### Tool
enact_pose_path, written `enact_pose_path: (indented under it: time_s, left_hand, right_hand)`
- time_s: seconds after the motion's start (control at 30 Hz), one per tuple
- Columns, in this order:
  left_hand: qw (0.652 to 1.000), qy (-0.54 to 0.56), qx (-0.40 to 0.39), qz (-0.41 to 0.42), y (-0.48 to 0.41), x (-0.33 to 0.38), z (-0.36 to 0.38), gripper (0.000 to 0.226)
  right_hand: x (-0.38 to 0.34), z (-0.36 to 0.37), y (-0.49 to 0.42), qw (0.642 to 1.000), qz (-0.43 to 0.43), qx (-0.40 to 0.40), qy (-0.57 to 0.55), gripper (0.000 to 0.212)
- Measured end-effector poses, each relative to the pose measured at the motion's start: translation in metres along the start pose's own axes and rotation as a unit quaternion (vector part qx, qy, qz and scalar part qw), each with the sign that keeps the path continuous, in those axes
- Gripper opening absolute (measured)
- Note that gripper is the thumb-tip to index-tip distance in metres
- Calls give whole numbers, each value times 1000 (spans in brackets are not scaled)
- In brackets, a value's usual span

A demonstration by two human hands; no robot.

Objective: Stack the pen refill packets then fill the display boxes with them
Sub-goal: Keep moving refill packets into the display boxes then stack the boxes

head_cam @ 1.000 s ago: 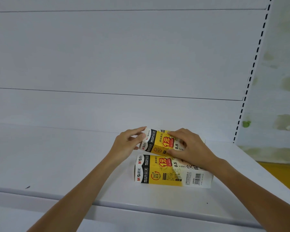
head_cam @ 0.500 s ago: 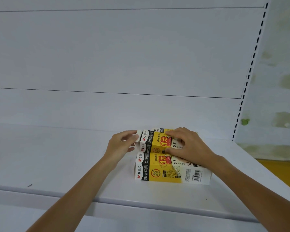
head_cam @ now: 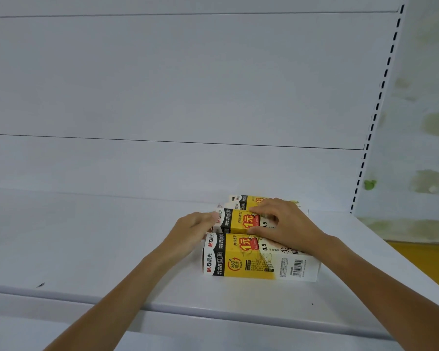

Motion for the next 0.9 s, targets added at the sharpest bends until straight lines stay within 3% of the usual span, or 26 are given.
enact_pose_path:
  time_s: [0.07, 0.17, 0.3, 0.37, 0.43, 0.5, 0.57, 0.67, 0.73, 0.83, 0.9]
  left_hand:
    - [998, -3, -60, -9, 9, 2, 17, 20]
    - [996, -81, -30, 36, 15, 15, 29, 17]
    - [995, -86, -43, 11, 10, 12, 24, 62]
    - [995, -42, -93, -1, 12, 7, 18, 75]
    - [989, -56, -140, 0, 15, 3, 15, 81]
    - [984, -95, -152, -8, 15, -5, 15, 89]
    - [982, -129, -139, -12, 15, -9, 19, 91]
    - [986, -107, -128, -3, 12, -5, 30, 88]
    - [991, -81, -104, -14, 8, -2, 27, 84]
    - [994, -45, -78, -54, -2, -8, 19, 110]
    - [995, -31, -79, -60, -7, -11, 22, 112]
  right_hand:
    - [-3, 3, -3, 1000, -11, -8, -12, 39]
    - [-6, 8, -5, 999, -11, -33, -36, 27]
    - [-3, -4, -2, 1000, 0, 13, 15, 33]
    - [5, -31, 4, 993, 59, 99, 8, 34]
    - [30, -53, 17, 979, 171, 113, 21, 39]
    - [60, -52, 35, 950, 310, 10, 40, 54]
    - [68, -34, 52, 920, 381, -73, -50, 62]
    - [51, -16, 50, 894, 354, -36, -270, 51]
    - [39, -7, 45, 883, 316, -19, -347, 43]
    - [39, 12, 44, 894, 287, -16, -344, 48]
    - [51, 18, 47, 890, 307, 39, -335, 56]
Point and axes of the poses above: each hand's wrist, its own y-axis away from the middle knuckle, its own z-axis out of the palm, x = y × z, the point moved 7 cm from there along -y, towards the middle knuckle, and after that the axes turned 9 degrees about -z, right-handed, at the moved point
